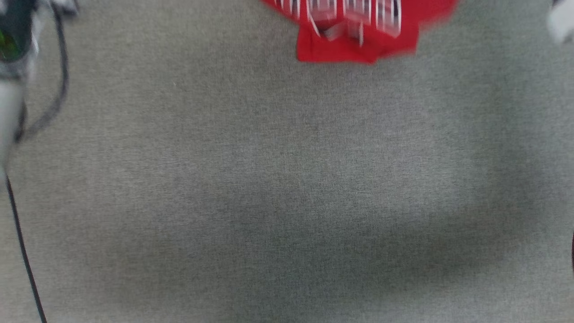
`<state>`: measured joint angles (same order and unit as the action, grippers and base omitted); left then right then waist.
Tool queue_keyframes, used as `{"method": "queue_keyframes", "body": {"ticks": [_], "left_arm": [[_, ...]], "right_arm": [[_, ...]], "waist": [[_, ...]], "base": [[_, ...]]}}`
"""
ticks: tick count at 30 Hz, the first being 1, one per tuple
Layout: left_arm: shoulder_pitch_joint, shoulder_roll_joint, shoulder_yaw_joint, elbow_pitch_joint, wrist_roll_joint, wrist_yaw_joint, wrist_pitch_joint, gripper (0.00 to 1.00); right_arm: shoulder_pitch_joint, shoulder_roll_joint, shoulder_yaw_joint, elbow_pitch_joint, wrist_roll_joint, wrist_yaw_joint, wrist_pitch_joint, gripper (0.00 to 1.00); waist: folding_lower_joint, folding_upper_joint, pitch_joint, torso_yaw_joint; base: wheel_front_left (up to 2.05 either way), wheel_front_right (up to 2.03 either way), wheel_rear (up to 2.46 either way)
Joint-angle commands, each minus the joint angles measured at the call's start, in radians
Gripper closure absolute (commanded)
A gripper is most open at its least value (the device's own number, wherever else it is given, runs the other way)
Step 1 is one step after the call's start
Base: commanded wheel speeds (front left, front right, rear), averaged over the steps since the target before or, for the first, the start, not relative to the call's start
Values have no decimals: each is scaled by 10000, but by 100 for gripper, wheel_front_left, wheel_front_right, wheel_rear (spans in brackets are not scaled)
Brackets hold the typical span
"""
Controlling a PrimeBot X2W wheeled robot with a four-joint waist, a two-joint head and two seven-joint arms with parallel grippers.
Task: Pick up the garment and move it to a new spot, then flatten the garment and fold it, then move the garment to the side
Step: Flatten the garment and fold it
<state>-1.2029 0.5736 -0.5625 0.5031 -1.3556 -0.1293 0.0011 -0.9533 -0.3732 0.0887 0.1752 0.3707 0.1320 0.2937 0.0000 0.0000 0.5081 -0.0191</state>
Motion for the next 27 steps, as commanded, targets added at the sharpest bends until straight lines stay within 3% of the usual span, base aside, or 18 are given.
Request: {"method": "queue_keyframes", "body": {"ticks": [1,7,14,20,27], "left_arm": [[-770,-178,91,494,232,-18,-261,100],[-3635,-865,364,2253,649,-18,-1365,100],[-4667,-1117,421,2526,165,-18,-1755,100],[-3282,-588,41,1567,-493,-16,-1602,100],[454,506,-403,-280,-1377,-16,-1818,100]], "right_arm": [[-920,197,-75,543,-153,-25,-272,100],[-4395,897,-393,2951,-1240,-25,-1642,100],[-5927,1156,-636,4496,-2001,-25,-2834,100],[-5248,947,-22,5079,-1801,-25,-3187,100],[-2529,352,1212,4262,-593,-25,-2843,100]], "waist": [[0,0,336,-68],[0,0,664,-152],[0,0,490,-121],[0,0,196,-95],[0,0,-283,-123]], "base": [[0,0,0],[0,0,0],[0,0,0],[0,0,0],[0,0,0]]}}
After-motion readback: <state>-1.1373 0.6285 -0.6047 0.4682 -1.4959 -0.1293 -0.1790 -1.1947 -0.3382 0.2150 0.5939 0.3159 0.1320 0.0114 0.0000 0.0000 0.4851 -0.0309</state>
